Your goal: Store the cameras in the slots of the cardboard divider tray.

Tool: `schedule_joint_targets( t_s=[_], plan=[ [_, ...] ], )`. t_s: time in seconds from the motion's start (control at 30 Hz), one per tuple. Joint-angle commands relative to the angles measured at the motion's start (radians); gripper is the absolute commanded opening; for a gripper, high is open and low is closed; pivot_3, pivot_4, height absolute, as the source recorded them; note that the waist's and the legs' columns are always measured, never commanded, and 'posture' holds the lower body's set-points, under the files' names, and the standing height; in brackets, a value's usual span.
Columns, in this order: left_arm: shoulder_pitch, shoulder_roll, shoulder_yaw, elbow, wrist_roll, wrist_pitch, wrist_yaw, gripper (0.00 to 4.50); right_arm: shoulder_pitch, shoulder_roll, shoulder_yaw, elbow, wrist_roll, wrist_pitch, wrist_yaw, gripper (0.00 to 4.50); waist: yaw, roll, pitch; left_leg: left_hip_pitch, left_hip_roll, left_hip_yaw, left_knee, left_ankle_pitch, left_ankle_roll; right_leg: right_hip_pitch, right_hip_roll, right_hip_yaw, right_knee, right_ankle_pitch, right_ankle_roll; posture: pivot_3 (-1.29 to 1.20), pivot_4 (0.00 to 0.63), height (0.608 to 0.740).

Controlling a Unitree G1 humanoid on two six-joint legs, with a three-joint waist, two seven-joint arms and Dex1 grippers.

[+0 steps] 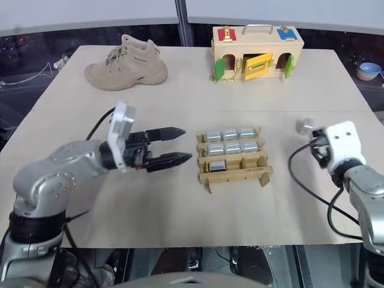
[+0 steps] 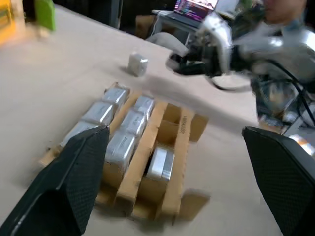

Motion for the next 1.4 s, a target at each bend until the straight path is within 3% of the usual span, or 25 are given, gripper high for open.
schedule_joint_targets(
  t_s=[0.03,0.23,0.63,0.67,0.7,0.73,0.9,0.93,1.03,1.07,1.2,1.27,1.4],
  plan=[
    [-0.131,-0.013,0.037,0.093,-0.318,0.259,0.145,4.5,-0.037,-0.082,0.088,-0.222,0.083,-0.15,0.228,1.92,-0.008,-0.001,0.0,0.0,0.001,-0.001,0.0,0.0,0.0,0.0,0.001,-0.001,0.0,0.0,0.0,0.0,0.15,0.74],
    [-0.278,-0.089,0.017,0.257,-0.53,0.382,0.41,4.5,-0.272,-0.134,0.378,-0.193,-0.05,-0.385,0.41,1.92,-0.007,-0.004,0.001,0.001,0.0,-0.001,0.002,0.0,-0.001,0.001,-0.001,-0.001,0.001,0.0,0.0,0.0,0.15,0.74],
    [-0.305,-0.094,-0.033,0.272,-0.634,0.411,0.534,4.5,-0.4,-0.07,0.471,-0.141,-0.123,-0.475,0.485,1.92,0.016,-0.004,0.002,0.0,-0.001,-0.001,0.003,0.0,-0.001,0.001,-0.003,-0.002,0.0,0.003,-0.004,0.0,0.15,0.74],
    [-0.306,-0.097,-0.038,0.275,-0.639,0.409,0.537,3.98,-0.401,-0.065,0.472,-0.145,-0.126,-0.471,0.485,1.92,0.017,-0.004,0.001,0.0,-0.001,-0.001,0.003,0.0,-0.001,0.001,-0.003,-0.002,0.0,0.003,-0.004,0.0,0.15,0.74],
    [-0.307,-0.097,-0.041,0.277,-0.644,0.408,0.54,3.83,-0.401,-0.061,0.473,-0.149,-0.129,-0.467,0.485,1.92,0.017,-0.004,0.002,0.0,-0.001,-0.001,0.003,0.0,-0.001,0.001,-0.003,-0.002,0.0,0.003,-0.004,0.0,0.15,0.74],
    [-0.308,-0.095,-0.047,0.276,-0.642,0.409,0.535,3.39,-0.401,-0.057,0.474,-0.156,-0.131,-0.46,0.484,1.92,0.017,-0.004,0.002,0.0,-0.001,-0.001,0.003,0.0,-0.001,0.001,-0.003,-0.002,0.0,0.003,-0.004,0.0,0.15,0.74],
    [-0.32,-0.098,-0.053,0.286,-0.644,0.401,0.534,0.97,-0.407,-0.044,0.472,-0.177,-0.118,-0.408,0.49,1.92,0.017,-0.004,0.002,0.0,-0.001,-0.001,0.003,0.0,-0.001,0.001,-0.003,-0.002,0.001,0.003,-0.004,0.0,0.15,0.74],
    [-0.325,-0.097,-0.054,0.292,-0.642,0.402,0.531,0.69,-0.411,-0.039,0.468,-0.178,-0.112,-0.396,0.488,2.42,0.017,-0.004,0.001,0.0,-0.001,-0.001,0.003,0.0,-0.001,0.001,-0.003,-0.002,0.001,0.003,-0.004,0.0,0.15,0.74],
    [-0.341,-0.101,-0.064,0.297,-0.609,0.397,0.504,0.73,-0.404,-0.031,0.451,-0.187,-0.105,-0.366,0.478,3.97,0.017,-0.004,0.001,0.0,-0.001,-0.001,0.003,0.0,-0.001,0.001,-0.003,-0.002,0.001,0.003,-0.004,0.0,0.15,0.74],
    [-0.349,-0.107,-0.07,0.297,-0.586,0.389,0.491,0.73,-0.382,-0.033,0.431,-0.196,-0.11,-0.347,0.46,4.46,0.017,-0.004,0.001,0.0,-0.001,-0.001,0.003,0.0,-0.001,0.001,-0.003,-0.002,0.001,0.003,-0.004,0.0,0.15,0.74],
    [-0.416,-0.149,-0.194,0.279,-0.327,0.267,0.357,0.73,-0.113,0.02,0.108,-0.242,0.057,-0.206,0.405,4.5,0.035,-0.005,0.001,-0.002,-0.002,-0.003,0.004,0.0,-0.001,0.002,-0.004,-0.004,0.0,0.003,-0.004,0.0,0.15,0.74],
    [-0.453,-0.173,-0.338,0.287,-0.13,0.142,0.255,0.73,0.071,0.039,-0.075,-0.276,0.143,-0.194,0.461,4.5,0.053,-0.004,0.001,-0.003,-0.003,-0.004,0.005,0.0,-0.001,0.002,-0.004,-0.007,-0.001,0.003,-0.004,0.0,0.15,0.74],
    [-0.491,-0.239,-0.503,0.371,0.119,-0.043,0.095,0.73,0.287,0.072,-0.24,-0.343,0.227,-0.201,0.472,4.5,0.042,-0.003,0.0,-0.003,-0.006,-0.004,0.004,0.0,0.0,0.002,-0.005,-0.006,-0.001,0.003,-0.004,0.0,0.15,0.74]
  ],
)
